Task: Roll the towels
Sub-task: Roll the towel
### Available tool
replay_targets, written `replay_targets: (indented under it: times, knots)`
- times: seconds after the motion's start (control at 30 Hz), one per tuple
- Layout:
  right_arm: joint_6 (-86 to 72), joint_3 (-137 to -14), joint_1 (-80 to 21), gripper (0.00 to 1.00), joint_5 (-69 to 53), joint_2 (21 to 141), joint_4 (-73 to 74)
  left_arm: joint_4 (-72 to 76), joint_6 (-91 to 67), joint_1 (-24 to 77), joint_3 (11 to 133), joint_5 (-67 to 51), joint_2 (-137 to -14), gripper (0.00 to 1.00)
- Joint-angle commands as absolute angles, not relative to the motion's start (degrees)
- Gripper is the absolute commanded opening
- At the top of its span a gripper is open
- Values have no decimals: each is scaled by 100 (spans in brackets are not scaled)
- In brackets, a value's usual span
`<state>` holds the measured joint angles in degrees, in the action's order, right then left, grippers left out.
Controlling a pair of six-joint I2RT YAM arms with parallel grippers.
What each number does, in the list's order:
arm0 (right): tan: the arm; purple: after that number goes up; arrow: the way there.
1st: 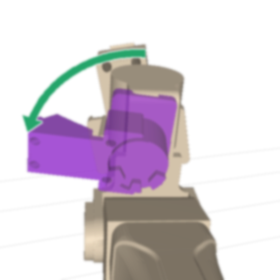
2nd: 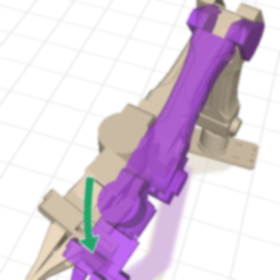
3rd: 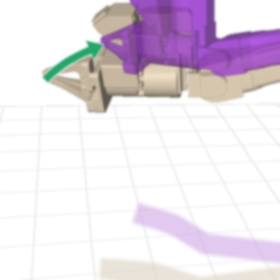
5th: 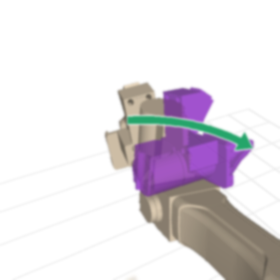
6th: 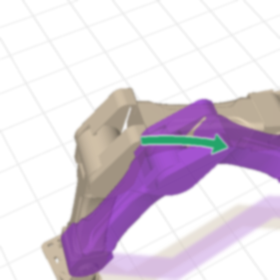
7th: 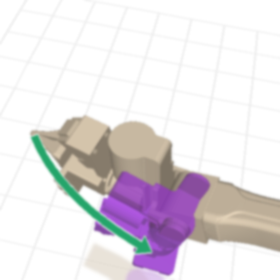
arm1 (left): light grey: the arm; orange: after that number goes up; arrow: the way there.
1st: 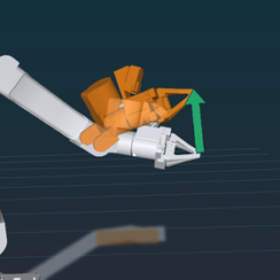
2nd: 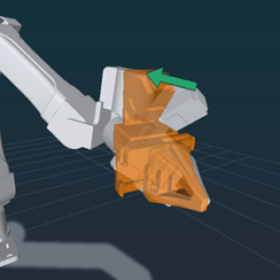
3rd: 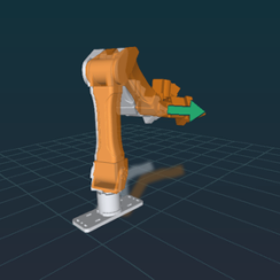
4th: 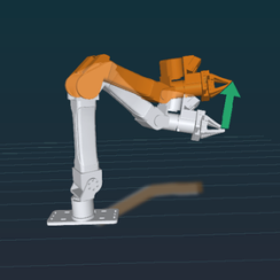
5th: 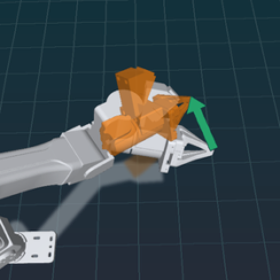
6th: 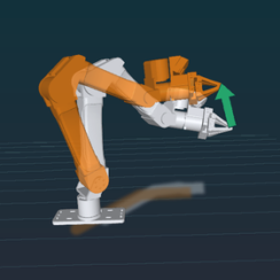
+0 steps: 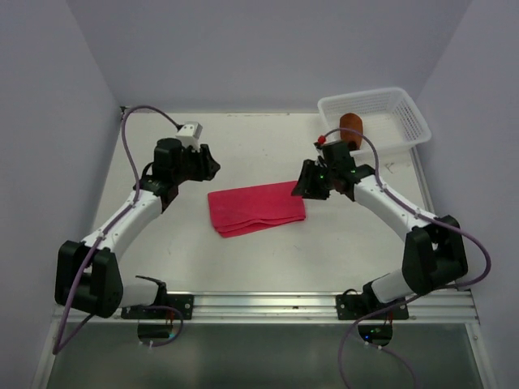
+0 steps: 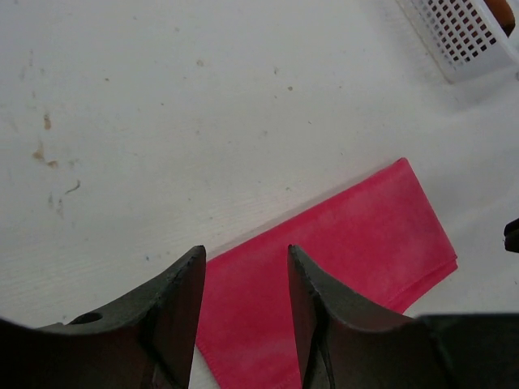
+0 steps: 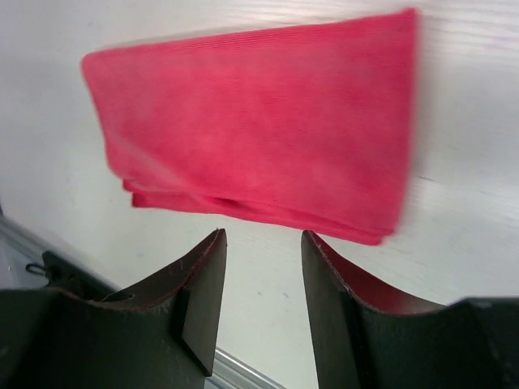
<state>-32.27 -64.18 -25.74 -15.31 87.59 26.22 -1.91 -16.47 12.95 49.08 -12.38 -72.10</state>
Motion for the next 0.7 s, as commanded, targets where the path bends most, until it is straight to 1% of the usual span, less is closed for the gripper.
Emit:
replay_targets:
  times: [0.0, 0.07, 0.13, 0.17, 0.2, 0.23, 0.27, 0.3, 0.33, 0.37, 0.43, 0.47, 0.57, 0.67]
  knots:
    - [-3303, -5697, -2033, 45, -1195, 8228, 2260, -385, -1705, 1713, 5736, -1328, -7724, 49]
    - [-3488, -5178, -1803, 45, -1431, 8026, 1840, -553, -1714, 2124, 6124, -1090, -8214, 49]
    - [-3682, -4792, -1539, 45, -1494, 7963, 1618, -869, -1740, 2372, 6783, -976, -8594, 49]
    - [-3709, -4694, -1486, 45, -1607, 7989, 1382, -1009, -1766, 2617, 7029, -915, -9022, 49]
    - [-3744, -4624, -1398, 45, -1661, 8033, 1310, -1350, -1775, 2741, 7579, -827, -9244, 49]
    - [-3744, -4536, -1380, 45, -1722, 8077, 1257, -1510, -1775, 2864, 7863, -739, -9481, 49]
    - [-3753, -4483, -1354, 45, -1827, 8216, 1109, -1660, -1758, 3091, 8127, -738, -9945, 49]
    - [-3788, -4439, -1319, 45, -1889, 8270, 1020, -1957, -1758, 3198, 8661, -730, -10175, 49]
    - [-3797, -4343, -1318, 45, -1942, 8331, 915, -2117, -1758, 3295, 8927, -686, -10395, 49]
    - [-3814, -4290, -1292, 45, -2003, 8358, 679, -2283, -1767, 3487, 9443, -607, -10824, 49]
    - [-3902, -4167, -1257, 45, -2092, 8429, 502, -2732, -1775, 3673, 9920, -414, -11230, 49]
    - [-3928, -4131, -1248, 45, -2127, 8446, 327, -2864, -1767, 3830, 10367, -361, -11598, 49]
    - [-4043, -4052, -1257, 45, -2285, 8595, 124, -3348, -1802, 4156, 11071, -45, -12223, 50]
    - [-4078, -3929, -1248, 45, -2241, 8692, 26, -3655, -1889, 4402, 11477, 289, -12663, 50]
